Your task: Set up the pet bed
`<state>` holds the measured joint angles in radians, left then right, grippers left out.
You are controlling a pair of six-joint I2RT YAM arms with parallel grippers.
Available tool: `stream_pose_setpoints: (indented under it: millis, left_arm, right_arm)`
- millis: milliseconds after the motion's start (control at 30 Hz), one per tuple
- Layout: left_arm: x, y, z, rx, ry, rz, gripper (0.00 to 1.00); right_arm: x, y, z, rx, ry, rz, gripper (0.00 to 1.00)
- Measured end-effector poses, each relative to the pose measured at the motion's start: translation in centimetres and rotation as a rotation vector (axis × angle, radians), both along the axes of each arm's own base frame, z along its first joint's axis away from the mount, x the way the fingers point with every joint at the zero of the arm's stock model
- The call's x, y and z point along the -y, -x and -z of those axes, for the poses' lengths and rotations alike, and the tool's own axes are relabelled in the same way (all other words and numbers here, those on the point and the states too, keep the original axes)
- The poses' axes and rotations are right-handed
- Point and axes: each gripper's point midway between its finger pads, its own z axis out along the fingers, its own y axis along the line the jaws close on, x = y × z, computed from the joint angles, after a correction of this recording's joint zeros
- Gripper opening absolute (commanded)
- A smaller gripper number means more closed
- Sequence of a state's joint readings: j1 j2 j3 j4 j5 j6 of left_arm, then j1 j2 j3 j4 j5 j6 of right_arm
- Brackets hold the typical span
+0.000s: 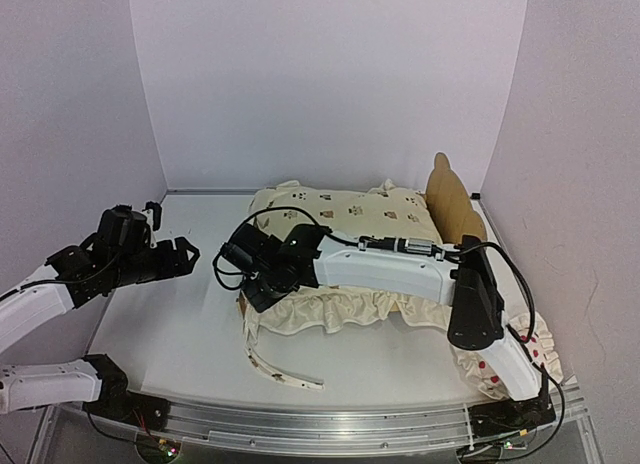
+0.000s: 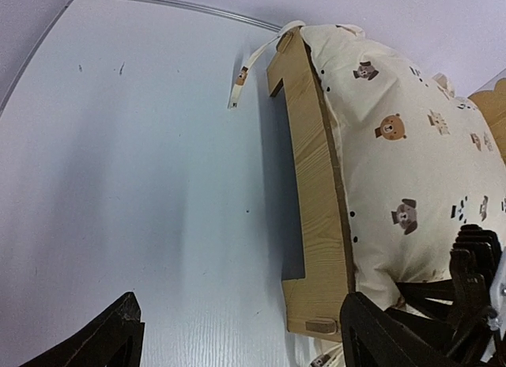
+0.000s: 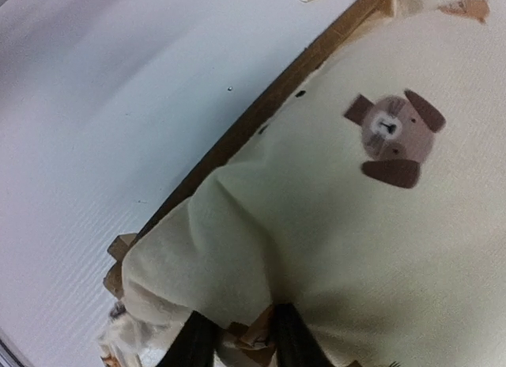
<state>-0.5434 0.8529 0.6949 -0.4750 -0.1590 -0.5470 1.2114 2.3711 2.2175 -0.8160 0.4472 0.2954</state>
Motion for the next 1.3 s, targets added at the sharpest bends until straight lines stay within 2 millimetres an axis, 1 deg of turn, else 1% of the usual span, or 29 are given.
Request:
stream_pose_setpoints:
  millis: [33,67,167,300,400,533,633,767,900,1033,1167,1300]
  left_arm:
    - [0.0,0.0,-0.2,0.008,0.005,0.001,0.86]
    - [0.0,0.0,-0.4,0.014,0.008,0.001,0.86]
    - [0.0,0.0,-0.5,0.017,0.009,0.002,0.86]
    - [0.2,0.0,-0.6,0.022,0.008,0.016,0.85]
    - [0.7,-0.1,-0.8,0.033,0.018,0.039,0.82]
    - [1.6,0.0,-1.5,0.054,0.047,0.09,0.8]
    - [2.5,0.0,-2.0,0.072,0.067,0.135,0.77]
    - [4.2,0.2,-2.6,0.09,0.105,0.223,0.71]
    - [6.8,0.6,-2.5,0.09,0.129,0.345,0.67]
    - [9.7,1.7,-2.0,0.086,0.13,0.461,0.62]
    - [12.9,3.5,-1.1,0.081,0.116,0.588,0.54]
    - [14.5,3.8,0.1,0.065,0.101,0.652,0.52]
  right_arm:
    - [-0.1,0.0,0.4,0.001,-0.003,0.003,0.04]
    - [-0.2,-0.2,0.5,0.01,-0.007,0.003,0.0]
    - [0.0,-0.4,0.9,0.023,-0.009,0.009,0.0]
    - [0.2,-0.4,0.6,0.033,-0.022,0.003,0.0]
    - [0.6,-0.2,-0.1,0.043,-0.024,-0.011,0.0]
    - [2.0,-0.3,-2.2,0.056,-0.04,-0.023,0.0]
    - [3.6,-0.5,-4.3,0.054,-0.064,-0.041,0.0]
    - [6.1,-1.5,-7.4,0.057,-0.114,-0.051,0.0]
    - [8.2,-2.8,-9.5,0.047,-0.17,-0.052,0.0]
    - [9.4,-3.8,-10.3,0.019,-0.217,-0.067,0.0]
    - [10.0,-4.2,-10.0,-0.016,-0.233,-0.115,0.0]
    - [10.4,-4.1,-10.0,-0.04,-0.242,-0.176,0.0]
